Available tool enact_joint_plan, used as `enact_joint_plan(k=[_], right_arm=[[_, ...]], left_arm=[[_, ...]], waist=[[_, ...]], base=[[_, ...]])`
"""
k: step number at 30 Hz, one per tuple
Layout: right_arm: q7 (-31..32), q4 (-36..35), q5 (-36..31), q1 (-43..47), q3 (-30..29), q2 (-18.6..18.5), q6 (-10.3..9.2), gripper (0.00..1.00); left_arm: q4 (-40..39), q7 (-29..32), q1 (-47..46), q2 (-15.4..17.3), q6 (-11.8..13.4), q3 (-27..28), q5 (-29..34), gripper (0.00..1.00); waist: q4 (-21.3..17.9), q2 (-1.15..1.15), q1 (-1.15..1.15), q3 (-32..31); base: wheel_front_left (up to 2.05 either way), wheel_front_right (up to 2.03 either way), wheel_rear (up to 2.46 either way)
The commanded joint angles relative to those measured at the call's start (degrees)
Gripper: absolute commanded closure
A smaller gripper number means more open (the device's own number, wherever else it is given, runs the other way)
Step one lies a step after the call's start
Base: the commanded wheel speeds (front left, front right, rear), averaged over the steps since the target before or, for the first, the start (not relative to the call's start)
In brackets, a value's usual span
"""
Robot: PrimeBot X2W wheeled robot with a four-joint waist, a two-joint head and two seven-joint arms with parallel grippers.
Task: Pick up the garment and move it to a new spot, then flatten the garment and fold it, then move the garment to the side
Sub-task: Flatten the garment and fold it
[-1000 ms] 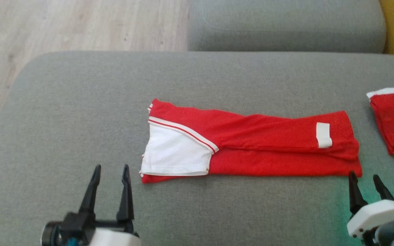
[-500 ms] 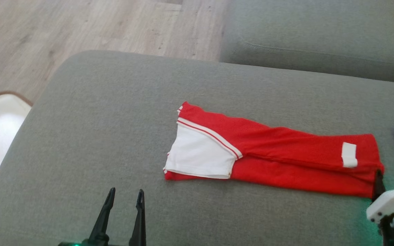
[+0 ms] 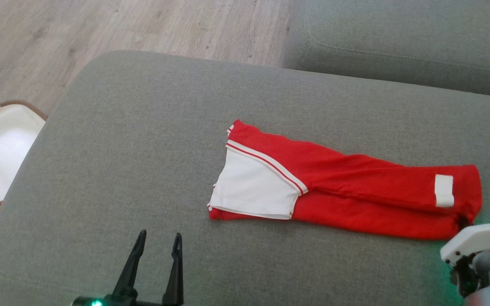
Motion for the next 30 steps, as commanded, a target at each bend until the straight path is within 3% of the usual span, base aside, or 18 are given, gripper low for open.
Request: enact_joint_plan(k=[1, 7, 12, 14, 18, 23, 30], right_arm=[[-3.4, -2.1, 1.7, -0.9, 3.9, 0.0, 0.37, 1.0], [-9.2, -6.0, 6.9, 3.5, 7.6, -5.8, 0.37, 1.0], [-9.4, -8.9, 9.4, 6.1, 7.6, -9.3, 0.37, 1.0], [-9.3, -13.5, 12.1, 6.5, 9.7, -10.1, 0.37, 1.0], [-8.6, -22.2, 15.3, 6.2, 15.8, -9.0, 0.37, 1.0], [-5.7, -31.3, 16.1, 5.4, 24.8, -4.9, 0.37, 1.0], [-3.5, -32.4, 17.4, 3.3, 38.1, 0.1, 0.37, 1.0]], left_arm=[[-1.4, -0.5, -2.7, -1.0, -0.5, 2.2, 0.8, 0.0], [-0.8, -0.5, -2.8, -1.4, -1.1, 3.0, 2.1, 0.0], [-0.7, -0.5, -3.1, -1.7, -1.4, 3.2, 2.8, 0.0], [-0.8, -0.5, -3.0, -1.9, -1.8, 3.4, 3.0, 0.0], [-0.4, -0.5, -2.7, -2.1, -2.2, 3.5, 3.3, 0.0], [0.1, -0.5, -2.8, -2.2, -2.8, 3.3, 3.7, 0.0], [1.0, -0.5, -3.2, -2.5, -3.5, 2.9, 4.2, 0.0]], waist=[[-0.4, 0.0, -0.01, -0.3], [-1.1, 0.0, -0.01, -1.1], [-1.3, 0.0, -0.01, -1.6], [-1.4, 0.0, -0.01, -1.9], [-1.4, 0.0, -0.01, -2.5], [-0.6, 0.0, -0.01, -3.0], [1.8, 0.0, -0.01, -3.6]], base=[[0.0, 0.0, 0.0], [0.0, 0.0, 0.0], [0.0, 0.0, 0.0], [0.0, 0.0, 0.0], [0.0, 0.0, 0.0], [0.0, 0.0, 0.0], [0.0, 0.0, 0.0]])
